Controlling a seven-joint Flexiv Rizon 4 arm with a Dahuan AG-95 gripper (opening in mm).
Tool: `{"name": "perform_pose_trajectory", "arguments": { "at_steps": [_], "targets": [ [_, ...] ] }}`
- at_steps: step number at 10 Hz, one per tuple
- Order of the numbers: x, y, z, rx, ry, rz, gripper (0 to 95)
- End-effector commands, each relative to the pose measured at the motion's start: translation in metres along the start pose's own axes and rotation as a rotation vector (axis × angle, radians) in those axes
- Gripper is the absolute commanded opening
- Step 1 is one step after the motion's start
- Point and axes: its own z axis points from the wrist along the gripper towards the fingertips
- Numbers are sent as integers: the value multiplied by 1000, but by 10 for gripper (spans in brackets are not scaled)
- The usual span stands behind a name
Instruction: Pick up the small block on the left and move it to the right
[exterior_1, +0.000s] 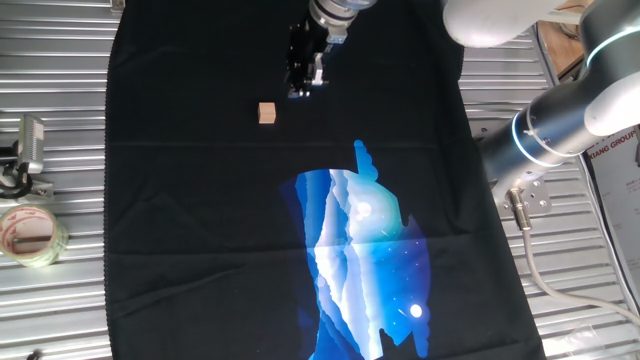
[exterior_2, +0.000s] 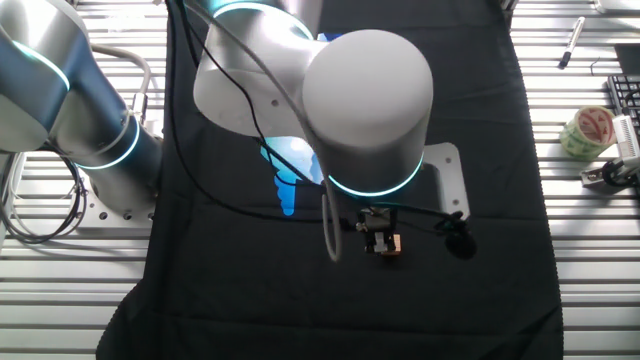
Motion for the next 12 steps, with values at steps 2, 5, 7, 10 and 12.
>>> {"name": "perform_pose_trajectory", "arguments": {
  "at_steps": [2,5,7,10,12],
  "targets": [
    [-1,-2,5,10,-20,18,190],
    [-1,-2,9,-1,-59,73,190],
    [-1,-2,9,-7,-45,71,190],
    [-1,-1,9,-5,19,63,0],
    [-1,-1,9,-11,113,52,0]
  ]
}}
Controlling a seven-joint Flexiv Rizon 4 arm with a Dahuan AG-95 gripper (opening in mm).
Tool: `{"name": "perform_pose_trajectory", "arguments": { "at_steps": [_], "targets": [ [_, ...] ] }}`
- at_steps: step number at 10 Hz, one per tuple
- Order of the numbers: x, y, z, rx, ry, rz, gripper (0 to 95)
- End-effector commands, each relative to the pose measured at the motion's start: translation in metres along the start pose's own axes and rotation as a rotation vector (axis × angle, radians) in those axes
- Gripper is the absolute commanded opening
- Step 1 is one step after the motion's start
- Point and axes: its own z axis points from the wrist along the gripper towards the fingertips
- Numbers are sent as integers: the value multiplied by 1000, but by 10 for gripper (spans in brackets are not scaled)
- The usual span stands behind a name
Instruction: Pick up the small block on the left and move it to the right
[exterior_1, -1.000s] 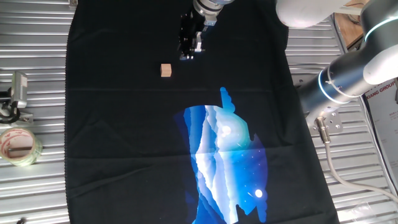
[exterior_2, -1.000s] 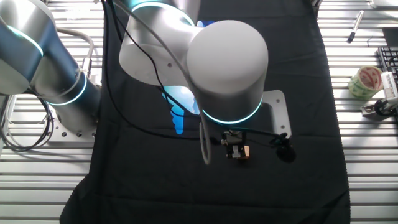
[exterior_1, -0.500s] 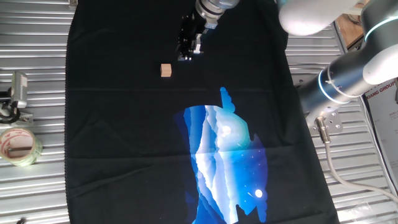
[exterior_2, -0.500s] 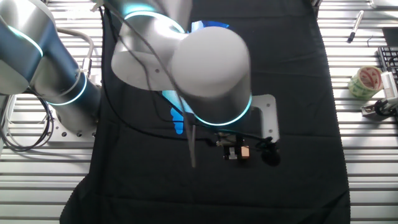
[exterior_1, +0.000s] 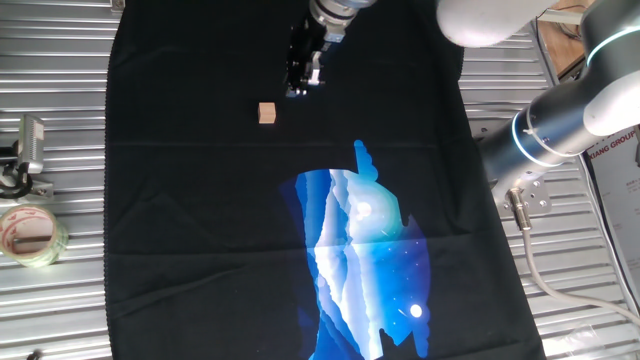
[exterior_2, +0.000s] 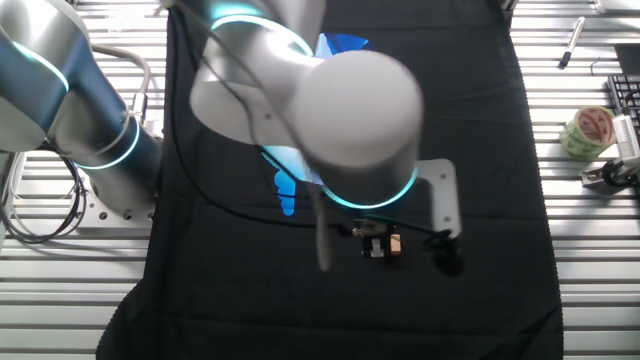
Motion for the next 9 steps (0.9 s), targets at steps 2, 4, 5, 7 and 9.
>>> {"name": "perform_pose_trajectory", "arguments": {
  "at_steps": [2,4,5,7,9],
  "targets": [
    [0,0,-1,-1,66,-9,0],
    [-2,-1,-1,-3,69,-7,0],
    [-4,-2,0,-10,70,-7,0],
    [-8,-6,2,-13,71,-15,0],
    [-11,-9,3,-11,77,-18,0]
  ]
}}
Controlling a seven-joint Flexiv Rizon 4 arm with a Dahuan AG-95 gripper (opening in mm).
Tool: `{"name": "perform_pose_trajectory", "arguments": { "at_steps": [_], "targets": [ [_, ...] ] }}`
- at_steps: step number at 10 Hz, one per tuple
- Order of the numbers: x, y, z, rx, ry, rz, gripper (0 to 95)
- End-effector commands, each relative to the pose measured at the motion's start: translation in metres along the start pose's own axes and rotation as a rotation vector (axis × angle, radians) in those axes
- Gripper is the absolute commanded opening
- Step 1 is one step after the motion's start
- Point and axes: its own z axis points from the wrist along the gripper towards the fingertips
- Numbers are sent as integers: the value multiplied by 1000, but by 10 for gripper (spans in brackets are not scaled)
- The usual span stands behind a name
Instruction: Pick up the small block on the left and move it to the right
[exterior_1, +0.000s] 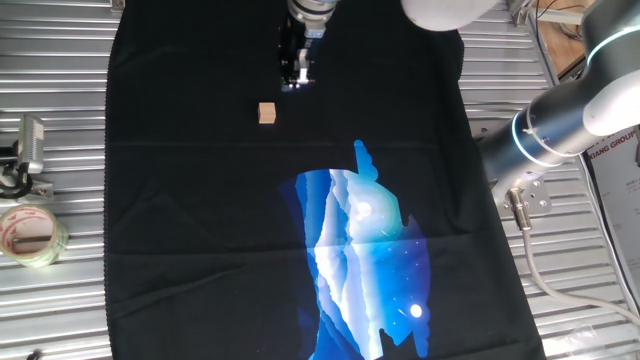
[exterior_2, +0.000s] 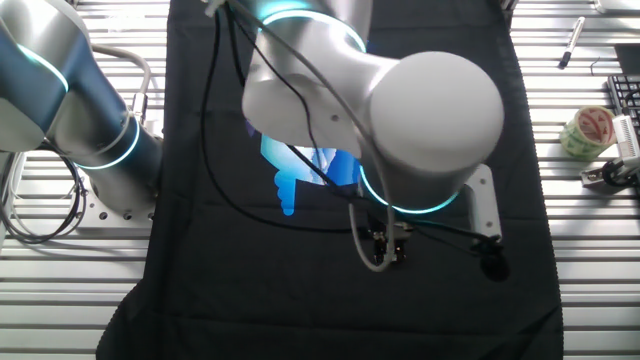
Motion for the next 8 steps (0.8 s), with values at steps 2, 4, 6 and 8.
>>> {"name": "perform_pose_trajectory", "arguments": {
  "at_steps": [2,4,6,8],
  "targets": [
    [1,1,-1,0,-22,-8,190],
    [1,1,-1,-3,-29,-14,380],
    [1,1,-1,-17,-38,-14,380],
    [1,1,-1,-16,-52,-14,760]
  ]
}}
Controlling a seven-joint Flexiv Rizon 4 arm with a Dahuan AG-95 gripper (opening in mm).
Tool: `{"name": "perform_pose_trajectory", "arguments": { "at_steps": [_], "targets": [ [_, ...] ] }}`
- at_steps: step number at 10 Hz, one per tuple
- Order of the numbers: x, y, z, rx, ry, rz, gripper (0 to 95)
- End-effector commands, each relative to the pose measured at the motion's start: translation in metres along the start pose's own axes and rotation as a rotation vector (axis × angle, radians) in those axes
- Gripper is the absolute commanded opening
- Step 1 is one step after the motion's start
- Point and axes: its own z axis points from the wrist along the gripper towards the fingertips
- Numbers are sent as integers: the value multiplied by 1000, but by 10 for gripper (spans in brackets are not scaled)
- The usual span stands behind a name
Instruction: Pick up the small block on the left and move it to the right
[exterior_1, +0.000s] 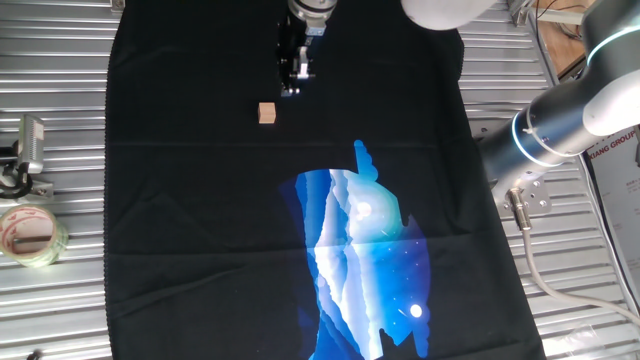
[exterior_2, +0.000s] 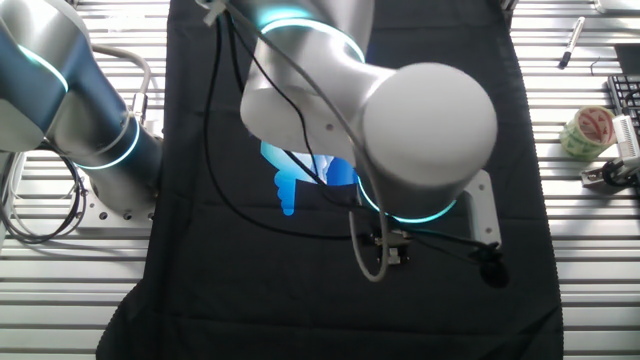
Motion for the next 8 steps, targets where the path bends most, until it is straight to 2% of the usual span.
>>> {"name": "perform_pose_trajectory", "arguments": {
  "at_steps": [1,2,6,7,8],
  "targets": [
    [2,0,-1,13,-16,-6,760],
    [2,0,-1,18,-25,-12,760],
    [2,0,-1,18,-33,-20,760],
    [2,0,-1,-5,-39,-16,760],
    [2,0,-1,-36,-45,-3,570]
  ]
}}
